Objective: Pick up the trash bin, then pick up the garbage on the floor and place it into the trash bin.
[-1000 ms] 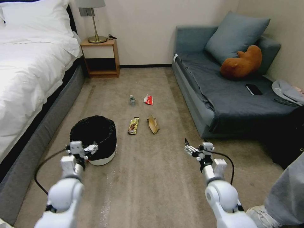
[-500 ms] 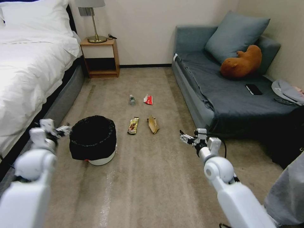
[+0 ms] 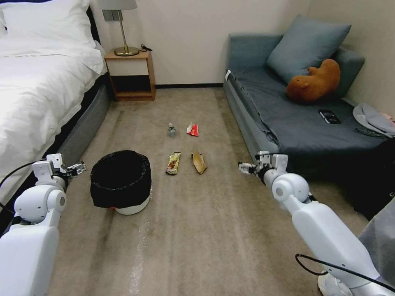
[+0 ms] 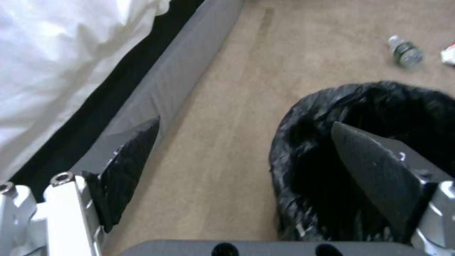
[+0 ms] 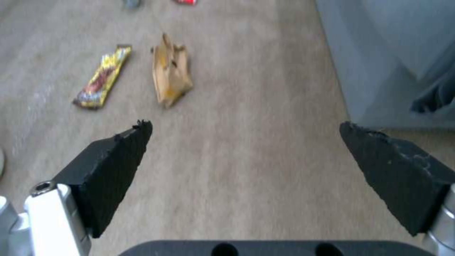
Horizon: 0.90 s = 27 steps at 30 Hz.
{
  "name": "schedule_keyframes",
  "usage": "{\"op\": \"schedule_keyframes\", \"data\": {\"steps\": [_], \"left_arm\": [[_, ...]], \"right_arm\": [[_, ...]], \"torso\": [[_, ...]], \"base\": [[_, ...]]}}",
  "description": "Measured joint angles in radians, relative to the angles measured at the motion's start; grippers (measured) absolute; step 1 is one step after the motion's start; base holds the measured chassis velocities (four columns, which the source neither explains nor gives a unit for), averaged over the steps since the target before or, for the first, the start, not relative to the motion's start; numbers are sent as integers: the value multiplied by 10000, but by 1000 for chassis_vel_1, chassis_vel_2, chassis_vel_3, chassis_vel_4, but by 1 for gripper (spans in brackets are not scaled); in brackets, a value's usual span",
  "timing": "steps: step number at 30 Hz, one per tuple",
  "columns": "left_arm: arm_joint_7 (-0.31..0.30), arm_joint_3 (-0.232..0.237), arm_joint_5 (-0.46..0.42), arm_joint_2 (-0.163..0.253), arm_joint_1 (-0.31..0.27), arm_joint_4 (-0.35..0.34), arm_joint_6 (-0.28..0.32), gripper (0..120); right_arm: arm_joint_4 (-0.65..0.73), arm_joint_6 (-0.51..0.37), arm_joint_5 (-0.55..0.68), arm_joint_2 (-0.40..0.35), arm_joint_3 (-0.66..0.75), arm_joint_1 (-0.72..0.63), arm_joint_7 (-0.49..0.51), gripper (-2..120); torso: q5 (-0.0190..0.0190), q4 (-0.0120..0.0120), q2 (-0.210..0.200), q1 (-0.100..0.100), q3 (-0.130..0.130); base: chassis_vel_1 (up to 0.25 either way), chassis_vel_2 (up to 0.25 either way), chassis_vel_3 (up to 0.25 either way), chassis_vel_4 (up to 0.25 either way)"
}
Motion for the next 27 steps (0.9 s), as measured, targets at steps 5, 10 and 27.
{"op": "schedule_keyframes", "data": {"steps": [5,10,27], "left_arm": [[-52,96,-419,-39,-171,87,140,92],[-247,177,-691,-31,-364,122,299,91],[-855,344,-1789,200,-1279,1151,728,91]], "right_arm": [[-38,113,-129,104,-112,-56,-58,100],[-65,173,-153,94,-154,66,-128,100],[119,526,-188,-192,-153,224,-543,100]], "torso": [[5,2,0,0,0],[3,1,0,0,1],[2,2,0,0,1]], "base": [[0,0,0,0],[0,0,0,0],[0,0,0,0]]}}
